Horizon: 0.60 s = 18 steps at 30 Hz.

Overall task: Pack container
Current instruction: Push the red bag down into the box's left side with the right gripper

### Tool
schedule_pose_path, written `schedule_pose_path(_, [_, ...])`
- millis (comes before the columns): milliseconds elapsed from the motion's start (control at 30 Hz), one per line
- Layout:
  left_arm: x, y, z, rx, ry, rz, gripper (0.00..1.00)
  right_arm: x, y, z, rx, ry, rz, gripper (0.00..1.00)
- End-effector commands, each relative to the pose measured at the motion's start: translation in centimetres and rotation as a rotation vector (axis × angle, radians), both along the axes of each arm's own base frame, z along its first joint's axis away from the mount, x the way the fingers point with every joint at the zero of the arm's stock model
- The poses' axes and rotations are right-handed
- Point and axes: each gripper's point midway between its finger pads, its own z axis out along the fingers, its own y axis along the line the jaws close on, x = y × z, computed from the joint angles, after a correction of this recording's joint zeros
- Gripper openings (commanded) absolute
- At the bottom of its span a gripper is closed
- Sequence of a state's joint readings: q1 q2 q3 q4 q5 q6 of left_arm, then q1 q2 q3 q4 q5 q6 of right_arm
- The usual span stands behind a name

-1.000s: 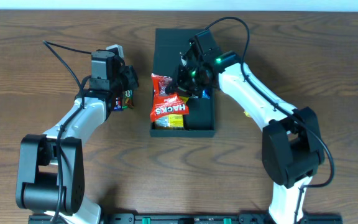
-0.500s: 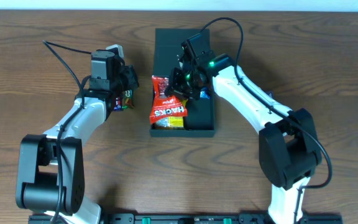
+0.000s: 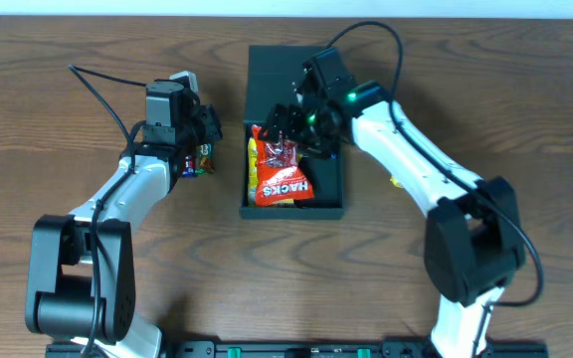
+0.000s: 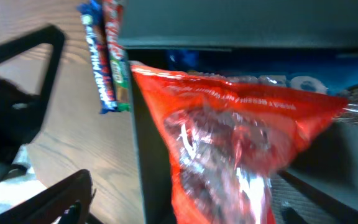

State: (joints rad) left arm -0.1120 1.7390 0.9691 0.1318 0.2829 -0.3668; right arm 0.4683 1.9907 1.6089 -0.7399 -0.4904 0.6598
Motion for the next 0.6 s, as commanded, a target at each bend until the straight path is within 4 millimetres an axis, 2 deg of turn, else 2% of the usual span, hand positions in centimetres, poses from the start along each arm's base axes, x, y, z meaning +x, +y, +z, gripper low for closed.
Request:
schedule_pose_path(0, [0.5,0.0,1.6,0.0,-0.04,-0.005,0.06,0.1,-0.4,3.1,0.009,-0.11,0.047,0.71])
schedule_pose_path(33, [0.5,0.0,1.6,0.0,-0.04,-0.005,0.07,0.1,-0.4,3.0,0.007,-0.106,0.047,0.64])
schedule_pose_path(67, [0.5,0.0,1.6,0.0,-0.04,-0.005,0.06,0.0,-0.5,2.8,0.0,-0.099,0.049,0.63])
schedule_pose_path(133, [0.5,0.0,1.6,0.0,-0.042,-0.005,0.07,-0.3,-0.6,2.1,-0.018,-0.092,0.066,0.67])
schedule_pose_path(300, [0.6,0.0,1.6,0.0,-0.043,-0.004,0.06,-1.2,-1.6,-0.5,-0.087,-0.017,0.076,0.67])
schedule_pose_path(567, [0.5,0.0,1.6,0.0,-0.043,-0.004,0.07,-3.0,-3.9,-2.0,-0.215,0.063,0.068,0.68])
